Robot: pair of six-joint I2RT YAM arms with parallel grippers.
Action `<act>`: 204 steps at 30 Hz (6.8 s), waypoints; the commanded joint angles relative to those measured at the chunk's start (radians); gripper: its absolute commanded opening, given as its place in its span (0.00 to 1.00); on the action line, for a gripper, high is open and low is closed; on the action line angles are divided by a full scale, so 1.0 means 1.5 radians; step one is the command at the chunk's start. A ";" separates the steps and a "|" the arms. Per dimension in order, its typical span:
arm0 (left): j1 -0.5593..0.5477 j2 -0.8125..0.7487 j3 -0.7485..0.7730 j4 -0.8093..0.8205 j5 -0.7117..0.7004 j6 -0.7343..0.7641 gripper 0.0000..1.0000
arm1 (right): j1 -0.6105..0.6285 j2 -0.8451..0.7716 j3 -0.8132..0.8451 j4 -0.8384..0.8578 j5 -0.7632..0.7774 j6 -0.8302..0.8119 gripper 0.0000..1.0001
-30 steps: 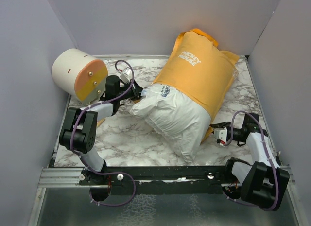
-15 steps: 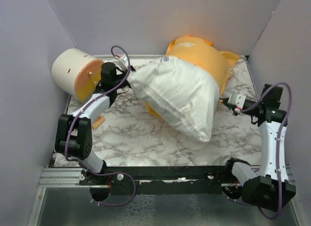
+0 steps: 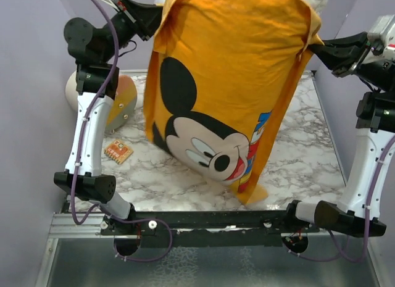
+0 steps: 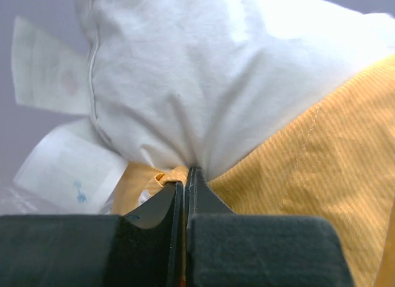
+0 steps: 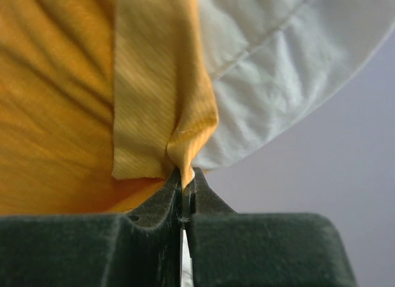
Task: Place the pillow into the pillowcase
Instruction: Stuff the pillow into the pillowcase.
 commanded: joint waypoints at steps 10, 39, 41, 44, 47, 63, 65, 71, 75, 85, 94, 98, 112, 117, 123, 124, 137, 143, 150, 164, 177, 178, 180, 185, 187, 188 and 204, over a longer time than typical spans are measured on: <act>-0.219 0.150 0.236 -0.064 0.033 0.082 0.00 | 0.016 0.163 0.176 -0.123 0.133 0.063 0.00; -0.114 0.325 0.499 -0.087 -0.026 -0.003 0.00 | 0.411 0.105 0.197 -0.286 0.366 -0.189 0.00; -0.234 0.303 0.503 -0.204 0.005 0.124 0.00 | 0.174 0.143 0.228 -0.192 0.219 -0.048 0.00; -0.355 0.130 0.195 -0.081 -0.020 0.216 0.00 | 0.030 0.192 0.242 -0.084 0.081 0.095 0.00; -0.196 0.015 0.042 0.024 -0.132 0.165 0.00 | 0.133 0.116 0.139 -0.036 0.002 0.099 0.00; -0.153 0.094 0.061 0.025 -0.012 0.088 0.00 | 0.231 0.064 0.069 -0.383 -0.003 -0.227 0.66; -0.149 0.087 0.053 0.027 -0.012 0.083 0.00 | 0.232 0.045 0.029 -0.412 -0.049 -0.271 0.85; -0.148 0.094 0.054 0.072 -0.003 0.031 0.00 | 0.325 0.089 -0.017 -0.462 0.156 -0.351 0.97; -0.148 0.096 0.044 0.090 0.005 0.008 0.00 | 0.325 0.095 -0.046 -0.446 0.181 -0.372 0.98; -0.148 0.087 0.026 0.103 0.040 -0.015 0.00 | 0.078 0.175 -0.080 -0.140 0.133 0.034 1.00; -0.174 0.125 0.066 0.117 0.046 -0.038 0.00 | 0.167 0.216 -0.225 0.053 -0.006 0.183 1.00; -0.216 0.175 0.145 0.082 0.031 -0.031 0.00 | 0.266 0.191 -0.266 0.030 -0.026 0.127 0.85; -0.421 0.401 0.496 0.088 -0.094 -0.088 0.00 | 0.074 0.019 -0.062 -0.080 0.183 0.076 0.01; -0.422 0.390 0.481 0.079 -0.118 -0.069 0.00 | 0.136 -0.025 -0.201 -0.054 -0.006 0.055 0.01; -0.411 0.351 0.346 0.020 -0.024 -0.045 0.00 | 0.320 -0.039 -0.362 -0.378 0.149 -0.366 0.01; -0.411 0.335 0.305 0.014 -0.005 -0.042 0.00 | 0.321 -0.032 -0.377 -0.419 0.151 -0.407 0.01; -0.401 -0.127 -0.390 -0.130 -0.155 0.197 0.00 | 0.532 0.044 -0.402 -0.578 0.200 -0.525 0.32; -0.357 -0.307 -0.617 -0.255 -0.359 0.245 0.00 | 0.593 0.091 -0.215 -0.818 0.117 -0.704 0.65; -0.305 -0.425 -0.737 -0.238 -0.375 0.240 0.00 | 0.593 0.063 0.058 -0.877 0.128 -0.647 0.99; -0.296 -0.352 -0.536 -0.266 -0.381 0.391 0.00 | 0.593 0.279 0.113 -0.538 0.427 -0.548 0.69; -0.295 -0.309 -0.430 -0.304 -0.328 0.562 0.00 | 0.594 0.286 0.132 -0.579 0.237 -0.741 1.00; -0.295 -0.314 -0.430 -0.303 -0.329 0.566 0.00 | 0.597 0.294 0.148 -0.590 0.226 -0.742 1.00; -0.295 -0.323 -0.432 -0.297 -0.326 0.573 0.00 | 0.604 0.305 0.167 -0.598 0.216 -0.734 1.00; -0.295 -0.329 -0.427 -0.291 -0.316 0.581 0.00 | 0.635 0.333 0.172 -0.587 0.285 -0.715 1.00; -0.295 -0.328 -0.422 -0.292 -0.315 0.582 0.00 | 0.639 0.351 0.171 -0.589 0.318 -0.718 1.00; -0.295 -0.328 -0.420 -0.293 -0.314 0.582 0.00 | 0.640 0.357 0.171 -0.590 0.335 -0.720 1.00; -0.295 -0.380 -0.452 -0.282 -0.291 0.534 0.12 | 0.674 0.375 0.135 -0.545 0.349 -0.694 0.19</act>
